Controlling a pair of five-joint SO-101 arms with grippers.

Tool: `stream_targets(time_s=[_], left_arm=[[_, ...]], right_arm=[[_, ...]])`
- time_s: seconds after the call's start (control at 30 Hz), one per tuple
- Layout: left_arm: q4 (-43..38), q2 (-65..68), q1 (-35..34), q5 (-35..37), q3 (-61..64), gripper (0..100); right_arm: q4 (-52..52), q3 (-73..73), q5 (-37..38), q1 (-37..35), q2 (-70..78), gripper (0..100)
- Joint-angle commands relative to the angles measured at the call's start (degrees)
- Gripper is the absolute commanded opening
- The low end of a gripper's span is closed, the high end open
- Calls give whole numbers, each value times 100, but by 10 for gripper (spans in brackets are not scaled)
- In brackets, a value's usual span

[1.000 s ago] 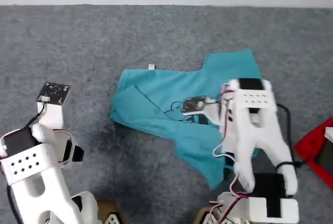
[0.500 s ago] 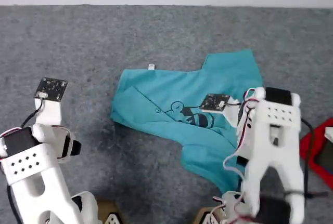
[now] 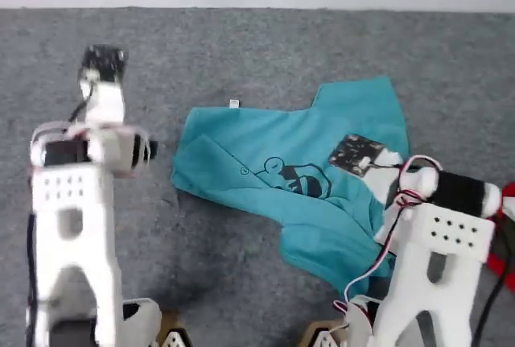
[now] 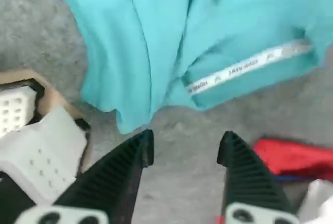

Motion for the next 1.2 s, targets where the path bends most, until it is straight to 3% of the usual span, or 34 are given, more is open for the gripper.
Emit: stream_targets(time_s=[0.0, 0.27, 0.4, 0.67, 1.0, 1.17], left_arm=[[492, 2681, 316, 281, -2571, 214], [2514, 6910, 949, 273, -8391, 261], [2576, 8422, 905, 273, -10273, 272], [2295, 9442, 1134, -62, -10536, 193], [2066, 9495, 1380, -79, -10545, 15], [1644, 9477, 1143, -70, -10545, 13]], right_arm=[[207, 290, 0, 312, -110, 202], [207, 615, 88, 831, -163, 202], [207, 615, 88, 884, -163, 202], [207, 615, 88, 910, -163, 199], [-198, 651, 70, 919, -119, 199], [-171, 651, 70, 919, -119, 199]])
